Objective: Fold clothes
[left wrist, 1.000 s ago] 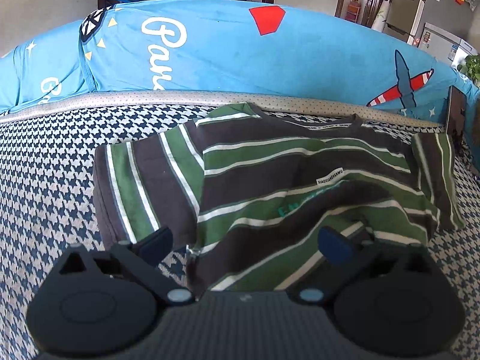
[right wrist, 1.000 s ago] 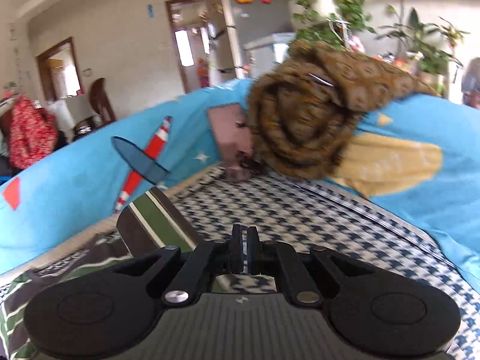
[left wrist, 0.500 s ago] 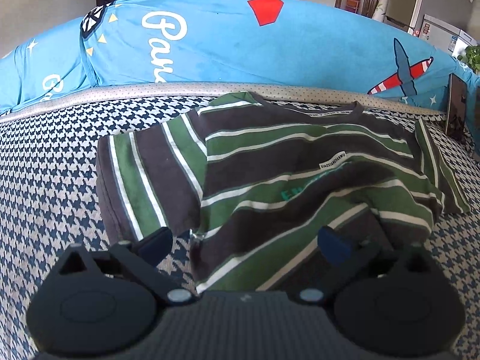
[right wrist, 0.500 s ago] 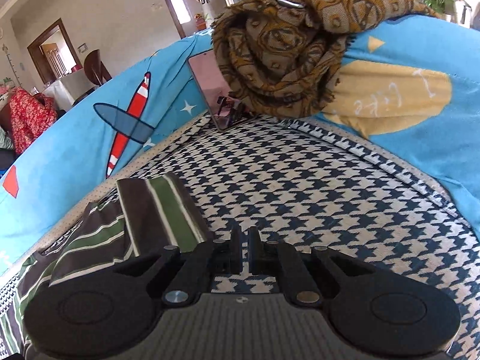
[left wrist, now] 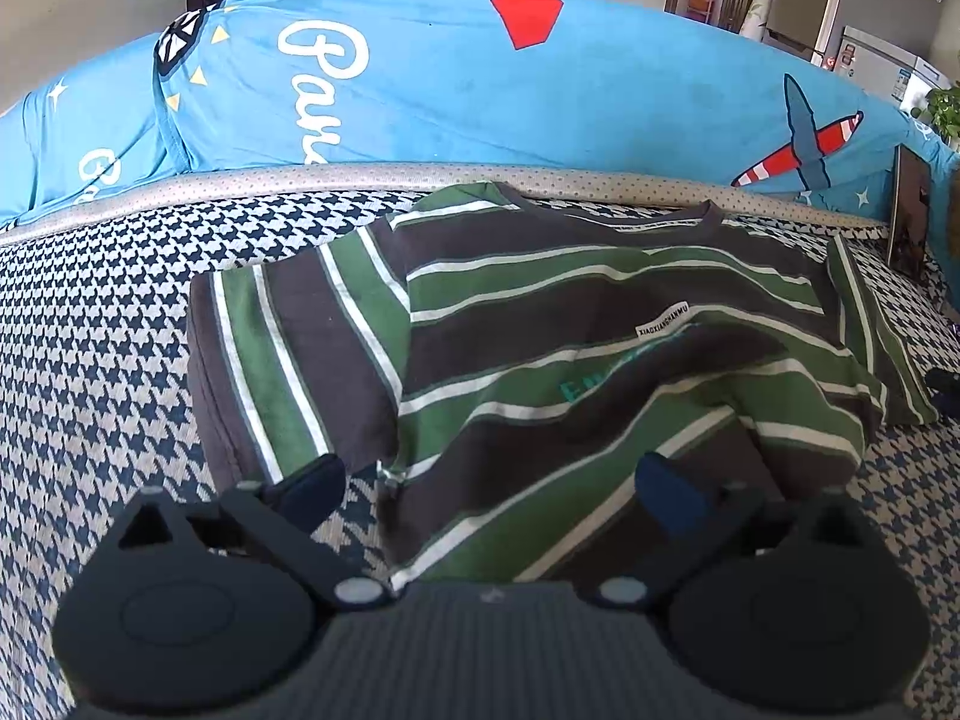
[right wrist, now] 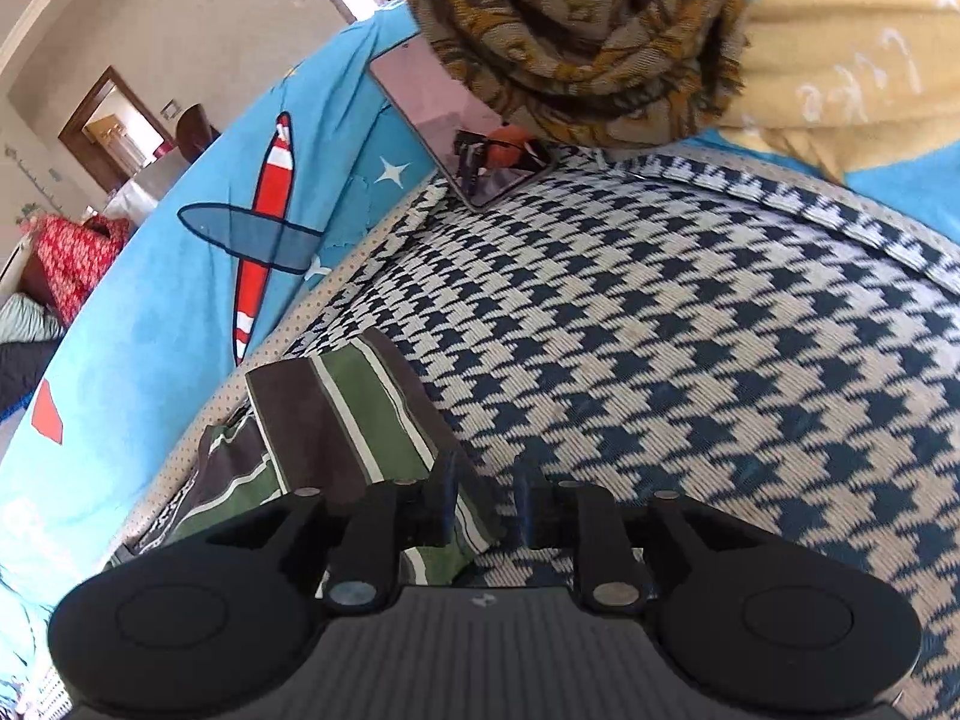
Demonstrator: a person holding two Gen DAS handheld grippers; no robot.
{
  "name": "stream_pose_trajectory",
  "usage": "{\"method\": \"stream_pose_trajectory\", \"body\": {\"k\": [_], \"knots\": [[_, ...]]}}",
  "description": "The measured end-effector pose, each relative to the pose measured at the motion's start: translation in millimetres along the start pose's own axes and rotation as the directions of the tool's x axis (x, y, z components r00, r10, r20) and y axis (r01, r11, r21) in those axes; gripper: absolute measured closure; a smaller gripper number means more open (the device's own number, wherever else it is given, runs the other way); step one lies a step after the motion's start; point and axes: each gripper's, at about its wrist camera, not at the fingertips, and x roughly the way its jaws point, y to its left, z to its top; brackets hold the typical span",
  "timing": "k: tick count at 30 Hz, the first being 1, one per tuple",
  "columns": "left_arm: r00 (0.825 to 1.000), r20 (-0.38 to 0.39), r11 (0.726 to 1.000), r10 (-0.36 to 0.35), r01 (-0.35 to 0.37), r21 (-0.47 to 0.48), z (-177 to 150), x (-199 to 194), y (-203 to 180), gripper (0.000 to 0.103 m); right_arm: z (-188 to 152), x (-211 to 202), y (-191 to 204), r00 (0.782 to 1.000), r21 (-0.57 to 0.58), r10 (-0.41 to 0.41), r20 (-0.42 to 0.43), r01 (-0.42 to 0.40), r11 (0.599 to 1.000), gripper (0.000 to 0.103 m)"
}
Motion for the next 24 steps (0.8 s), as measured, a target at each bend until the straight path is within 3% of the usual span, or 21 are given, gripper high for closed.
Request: {"method": "stream_pose_trajectory", "body": {"k": [4, 12, 16, 19, 22, 24], "knots": [[1.000, -0.006, 1.000, -0.003, 0.003, 0.014, 0, 2, -3, 0.000, 7, 12, 7, 1.000, -0.064, 0.027, 0.000, -0.027, 0.998, 0.076], [1.000, -0.018, 1.000, -0.001, 0.001, 0.026, -1, 8, -4, 0.000, 3, 30, 34, 0.999, -0.252, 0.043, 0.010, -0.040, 0.967, 0.073], [1.000, -0.025, 1.000, 0.002, -0.002, 0.028, 1, 11, -4, 0.000, -7, 33, 52, 0.999, -0.374, 0.005, 0.038, 0.010, 0.928, 0.095], [1.000, -0.024, 1.000, 0.002, -0.001, 0.029, 2, 11, -5, 0.000, -7, 16, 52, 0.996, -0.314, -0.021, 0.092, 0.049, 0.948, 0.096], [1.000, -0.018, 0.999, 0.000, 0.001, 0.041, 1, 9, -5, 0.000, -6, -5, 47, 0.974, -0.280, -0.128, 0.185, 0.177, 0.943, 0.096], [1.000, -0.014, 0.999, -0.002, 0.002, 0.049, 1, 7, -6, 0.000, -3, -2, 35, 0.973, -0.243, -0.186, 0.140, 0.215, 0.946, 0.096]]}}
